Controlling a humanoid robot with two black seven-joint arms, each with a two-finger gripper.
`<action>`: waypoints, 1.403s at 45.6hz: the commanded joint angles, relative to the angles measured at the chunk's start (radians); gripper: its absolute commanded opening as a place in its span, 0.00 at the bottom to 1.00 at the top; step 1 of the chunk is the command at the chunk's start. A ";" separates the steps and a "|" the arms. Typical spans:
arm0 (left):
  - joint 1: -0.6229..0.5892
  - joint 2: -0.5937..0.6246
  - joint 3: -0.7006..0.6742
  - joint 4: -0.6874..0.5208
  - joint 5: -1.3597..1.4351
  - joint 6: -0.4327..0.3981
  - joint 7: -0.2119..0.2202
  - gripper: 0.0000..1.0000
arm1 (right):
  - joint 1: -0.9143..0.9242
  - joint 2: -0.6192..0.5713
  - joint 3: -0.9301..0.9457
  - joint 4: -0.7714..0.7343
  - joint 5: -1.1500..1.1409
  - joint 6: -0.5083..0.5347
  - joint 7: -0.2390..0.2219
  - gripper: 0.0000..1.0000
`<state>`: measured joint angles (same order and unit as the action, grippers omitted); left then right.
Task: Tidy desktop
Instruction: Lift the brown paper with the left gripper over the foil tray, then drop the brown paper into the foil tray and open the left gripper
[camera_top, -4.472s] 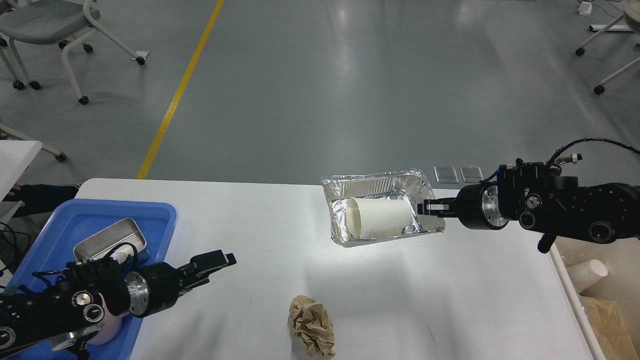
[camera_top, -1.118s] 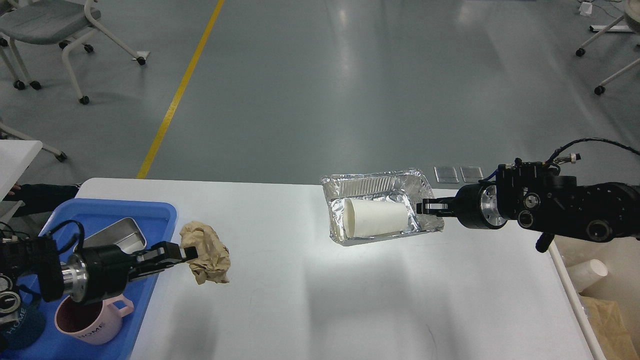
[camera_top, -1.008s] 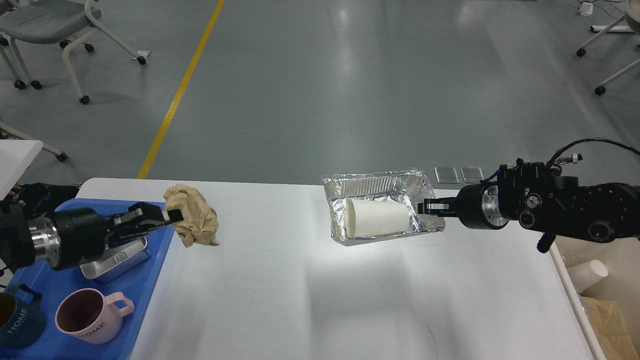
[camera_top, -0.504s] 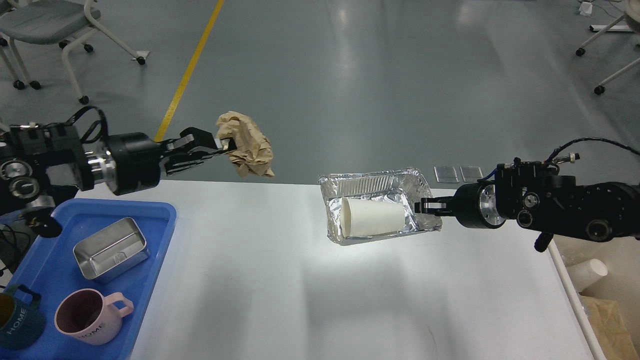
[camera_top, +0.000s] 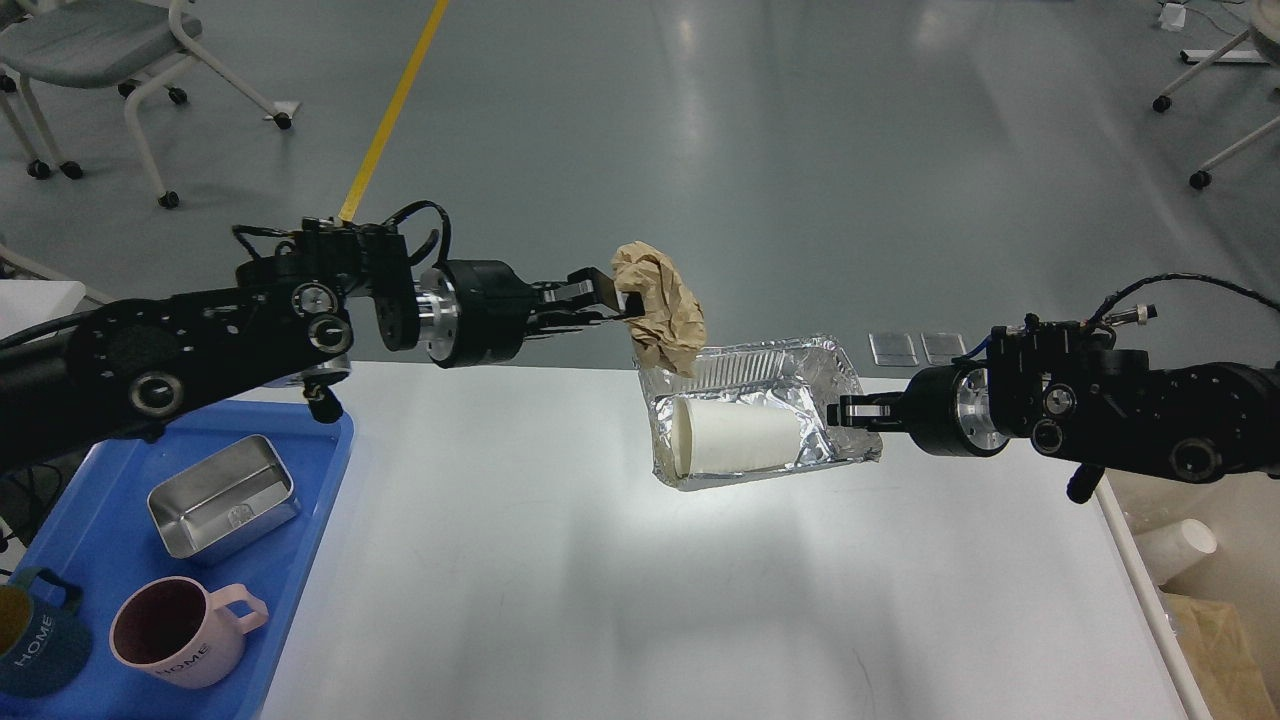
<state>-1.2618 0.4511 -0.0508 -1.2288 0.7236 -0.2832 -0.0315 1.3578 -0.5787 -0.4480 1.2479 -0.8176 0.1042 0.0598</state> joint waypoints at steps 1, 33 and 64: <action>-0.016 -0.113 0.019 0.100 -0.001 0.004 -0.001 0.02 | 0.000 -0.003 0.006 0.002 0.000 0.000 0.000 0.00; -0.002 -0.335 0.071 0.281 0.011 0.038 0.012 0.08 | 0.000 -0.049 0.015 0.031 0.000 0.000 0.005 0.00; -0.016 -0.313 0.010 0.308 -0.056 0.072 -0.002 0.90 | 0.003 -0.053 0.019 0.033 0.000 0.000 0.006 0.00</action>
<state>-1.2751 0.1243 -0.0077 -0.9201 0.7059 -0.2050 -0.0319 1.3651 -0.6292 -0.4309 1.2796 -0.8176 0.1043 0.0653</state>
